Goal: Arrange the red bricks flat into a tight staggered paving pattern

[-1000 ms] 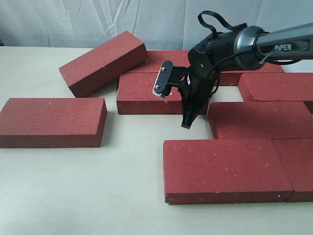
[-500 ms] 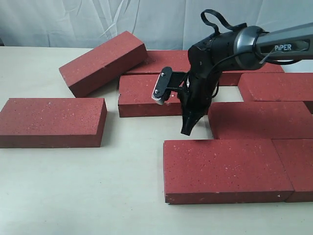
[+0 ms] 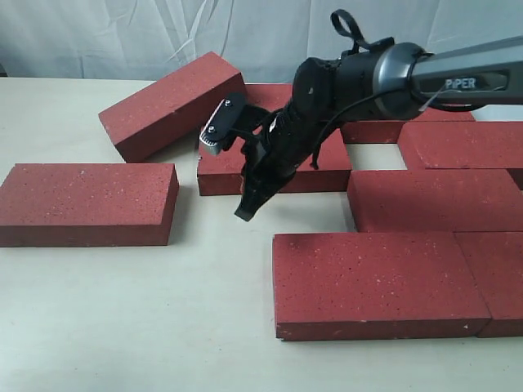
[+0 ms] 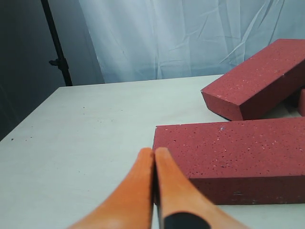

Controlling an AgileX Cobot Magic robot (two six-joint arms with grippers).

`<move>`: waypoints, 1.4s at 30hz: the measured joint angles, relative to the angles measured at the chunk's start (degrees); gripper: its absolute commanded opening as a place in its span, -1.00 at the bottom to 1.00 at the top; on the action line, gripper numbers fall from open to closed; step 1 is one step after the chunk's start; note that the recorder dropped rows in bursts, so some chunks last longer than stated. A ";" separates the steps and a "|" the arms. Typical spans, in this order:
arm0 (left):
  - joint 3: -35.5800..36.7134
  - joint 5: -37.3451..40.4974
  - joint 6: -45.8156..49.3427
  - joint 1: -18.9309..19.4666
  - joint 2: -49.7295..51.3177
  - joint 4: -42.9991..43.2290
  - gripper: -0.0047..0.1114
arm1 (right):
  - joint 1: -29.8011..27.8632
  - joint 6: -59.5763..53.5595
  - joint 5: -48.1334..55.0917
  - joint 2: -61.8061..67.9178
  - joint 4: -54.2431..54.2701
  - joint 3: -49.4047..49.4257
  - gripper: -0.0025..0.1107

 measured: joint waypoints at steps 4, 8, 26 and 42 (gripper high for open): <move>0.00 0.00 0.00 0.00 0.00 0.00 -0.91 | 0.00 -0.65 -1.19 3.37 0.73 -2.82 -0.97; 0.00 0.00 0.00 0.00 0.00 0.00 -0.91 | 0.00 -0.65 -1.84 4.56 0.97 -4.99 -0.97; 0.00 0.00 0.00 0.00 0.00 0.00 -0.91 | 0.34 -0.65 -2.67 4.98 -2.17 -5.81 -0.97; 0.00 0.00 0.00 0.00 0.00 0.00 -0.91 | 6.23 -0.05 -2.62 10.66 -0.27 -24.85 -0.97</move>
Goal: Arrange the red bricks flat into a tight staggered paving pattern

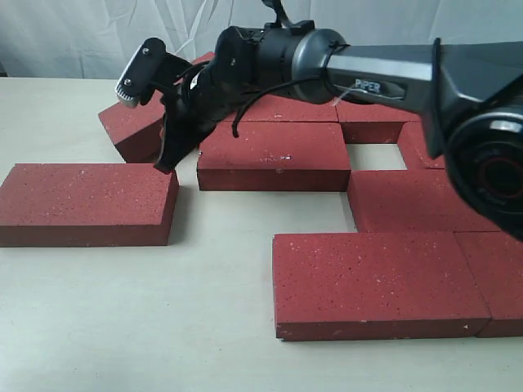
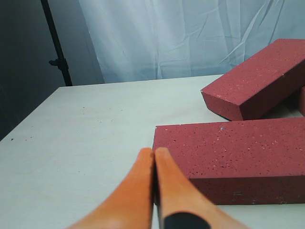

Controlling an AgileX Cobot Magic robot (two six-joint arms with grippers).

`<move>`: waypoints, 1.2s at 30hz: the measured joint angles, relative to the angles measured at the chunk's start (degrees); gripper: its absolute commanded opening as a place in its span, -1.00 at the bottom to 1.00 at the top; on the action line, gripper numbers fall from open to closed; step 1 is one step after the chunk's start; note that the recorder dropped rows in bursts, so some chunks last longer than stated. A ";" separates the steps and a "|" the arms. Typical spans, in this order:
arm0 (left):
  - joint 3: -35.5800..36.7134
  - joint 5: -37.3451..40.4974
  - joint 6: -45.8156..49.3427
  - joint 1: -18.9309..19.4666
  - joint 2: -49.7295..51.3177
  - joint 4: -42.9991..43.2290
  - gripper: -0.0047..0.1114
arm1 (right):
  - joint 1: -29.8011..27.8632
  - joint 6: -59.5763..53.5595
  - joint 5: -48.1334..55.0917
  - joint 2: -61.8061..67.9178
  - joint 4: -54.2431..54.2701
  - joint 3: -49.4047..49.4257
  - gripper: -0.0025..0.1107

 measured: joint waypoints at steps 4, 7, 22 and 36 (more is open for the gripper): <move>0.00 0.00 0.00 0.00 0.00 0.00 -0.91 | 0.00 1.38 3.72 4.92 -1.94 -7.68 -0.97; 0.00 0.00 0.00 0.00 0.00 0.00 -0.91 | 0.04 3.03 6.10 7.91 -5.58 -11.61 -0.97; 0.00 0.00 0.00 0.00 0.00 0.00 -0.91 | 0.04 8.22 10.57 11.50 -20.66 -13.66 -0.97; 0.00 0.00 0.00 0.00 0.00 0.00 -0.91 | -2.56 11.90 18.86 11.25 -22.51 -14.34 -0.97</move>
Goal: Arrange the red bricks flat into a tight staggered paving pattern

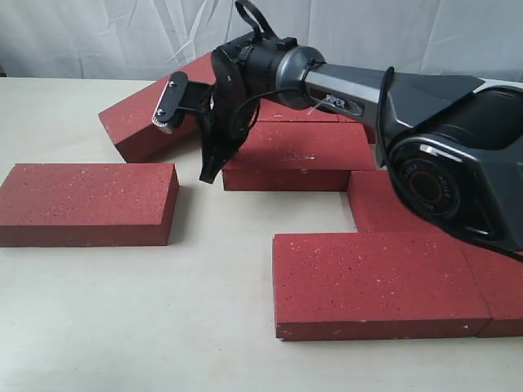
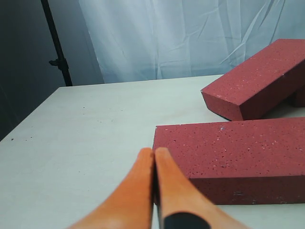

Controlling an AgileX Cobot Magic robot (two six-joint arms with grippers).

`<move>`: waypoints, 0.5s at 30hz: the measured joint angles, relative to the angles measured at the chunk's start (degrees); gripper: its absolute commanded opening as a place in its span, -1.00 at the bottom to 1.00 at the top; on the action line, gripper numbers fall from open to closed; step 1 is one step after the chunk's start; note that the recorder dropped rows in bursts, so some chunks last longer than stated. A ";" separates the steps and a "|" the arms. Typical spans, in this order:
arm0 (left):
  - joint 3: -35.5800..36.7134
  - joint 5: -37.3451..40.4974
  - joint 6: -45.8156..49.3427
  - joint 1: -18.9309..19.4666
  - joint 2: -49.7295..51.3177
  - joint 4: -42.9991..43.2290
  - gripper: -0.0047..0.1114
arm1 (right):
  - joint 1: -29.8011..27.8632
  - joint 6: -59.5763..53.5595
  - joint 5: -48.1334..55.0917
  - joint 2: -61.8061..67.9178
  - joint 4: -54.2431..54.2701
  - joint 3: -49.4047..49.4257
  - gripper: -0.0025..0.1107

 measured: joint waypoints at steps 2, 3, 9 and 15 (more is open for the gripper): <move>0.00 0.00 0.00 0.00 0.00 0.00 -0.91 | -0.87 0.12 1.40 -0.10 0.76 -0.10 -0.97; 0.00 0.00 0.00 0.00 0.00 0.00 -0.91 | -1.20 0.12 1.81 -0.10 1.21 -0.14 -0.97; 0.00 0.00 0.00 0.00 0.00 0.00 -0.91 | -3.15 0.12 5.05 -0.48 2.03 -0.24 -0.97; 0.00 0.00 0.00 0.00 0.00 0.00 -0.91 | -4.44 0.12 6.83 -0.51 2.87 -0.37 -0.97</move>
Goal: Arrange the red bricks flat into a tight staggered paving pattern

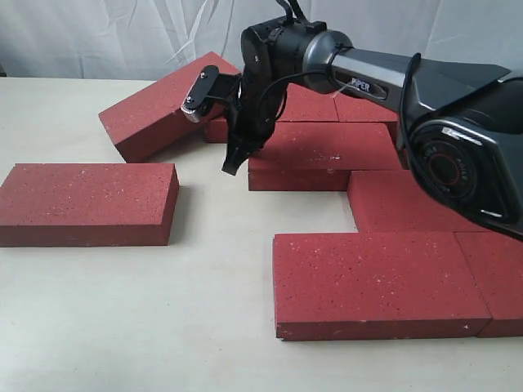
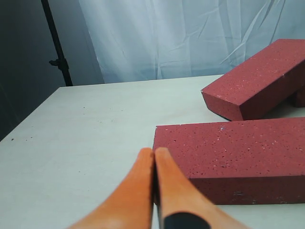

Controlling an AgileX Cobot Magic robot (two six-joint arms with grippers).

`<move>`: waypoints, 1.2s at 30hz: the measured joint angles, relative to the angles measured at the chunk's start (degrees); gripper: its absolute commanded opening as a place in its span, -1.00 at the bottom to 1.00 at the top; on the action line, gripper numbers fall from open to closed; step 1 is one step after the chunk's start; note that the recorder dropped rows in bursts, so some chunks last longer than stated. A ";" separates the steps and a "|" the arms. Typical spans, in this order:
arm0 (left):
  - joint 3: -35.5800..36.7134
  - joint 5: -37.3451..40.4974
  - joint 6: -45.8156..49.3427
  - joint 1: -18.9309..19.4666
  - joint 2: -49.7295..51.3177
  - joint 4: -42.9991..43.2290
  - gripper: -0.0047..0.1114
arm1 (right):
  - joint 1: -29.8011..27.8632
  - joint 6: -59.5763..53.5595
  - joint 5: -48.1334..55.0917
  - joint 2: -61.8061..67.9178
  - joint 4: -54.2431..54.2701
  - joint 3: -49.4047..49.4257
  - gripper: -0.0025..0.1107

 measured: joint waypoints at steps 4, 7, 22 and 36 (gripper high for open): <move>0.00 0.00 0.00 0.00 0.00 0.00 -0.91 | -0.87 0.09 0.92 -0.10 0.82 0.00 -0.97; 0.00 0.00 0.00 0.00 0.00 0.00 -0.91 | -1.44 0.09 1.74 -0.22 1.27 0.00 -0.97; 0.00 0.00 0.00 0.00 0.00 0.00 -0.91 | -4.90 0.31 4.73 -0.33 5.26 -0.04 -0.97; 0.00 0.00 0.00 0.00 0.00 0.00 -0.91 | -6.82 -3.65 -2.71 -3.98 18.37 0.90 -0.97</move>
